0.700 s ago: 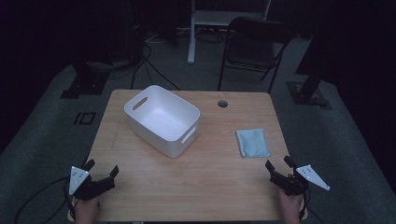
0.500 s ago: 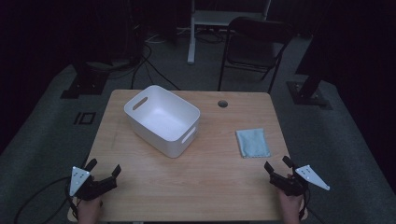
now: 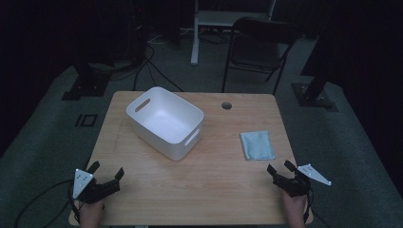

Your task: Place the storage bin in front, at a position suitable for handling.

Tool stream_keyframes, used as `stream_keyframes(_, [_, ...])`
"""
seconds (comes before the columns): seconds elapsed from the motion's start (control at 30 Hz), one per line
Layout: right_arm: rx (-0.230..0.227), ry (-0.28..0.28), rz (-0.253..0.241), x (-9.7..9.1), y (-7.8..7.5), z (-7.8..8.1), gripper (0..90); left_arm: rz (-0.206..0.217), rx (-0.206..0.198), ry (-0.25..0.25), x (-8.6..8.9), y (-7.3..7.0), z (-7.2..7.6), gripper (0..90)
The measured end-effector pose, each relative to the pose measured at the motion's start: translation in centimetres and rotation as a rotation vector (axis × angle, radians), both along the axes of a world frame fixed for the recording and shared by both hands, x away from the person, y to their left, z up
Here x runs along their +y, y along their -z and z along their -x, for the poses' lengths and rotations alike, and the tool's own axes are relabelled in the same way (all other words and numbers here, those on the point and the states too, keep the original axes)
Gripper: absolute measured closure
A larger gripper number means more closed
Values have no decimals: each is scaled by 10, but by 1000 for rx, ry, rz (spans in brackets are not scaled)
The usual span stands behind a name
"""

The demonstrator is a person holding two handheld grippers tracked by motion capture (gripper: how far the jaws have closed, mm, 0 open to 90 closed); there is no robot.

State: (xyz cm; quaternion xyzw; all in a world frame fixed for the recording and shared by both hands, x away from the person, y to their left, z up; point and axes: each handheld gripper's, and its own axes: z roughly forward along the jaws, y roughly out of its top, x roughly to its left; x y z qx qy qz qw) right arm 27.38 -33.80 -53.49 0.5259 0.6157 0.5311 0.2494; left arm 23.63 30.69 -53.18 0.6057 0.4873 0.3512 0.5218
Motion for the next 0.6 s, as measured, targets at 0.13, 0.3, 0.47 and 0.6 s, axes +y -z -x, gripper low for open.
stream_keyframes(0.13, [-10,-6,12,8,-11,-1,132,-16,-6,19,-1,0,1,14])
stream_keyframes(0.3, [-16,-47,40,19,-17,-6,131,10,-4,19,2,1,-1,14])
stream_keyframes(0.47, [-2,-97,61,34,-23,-15,123,1,3,35,0,1,0,14])
stream_keyframes(0.6, [-2,-120,45,41,-28,-22,115,1,4,37,0,1,1,14])
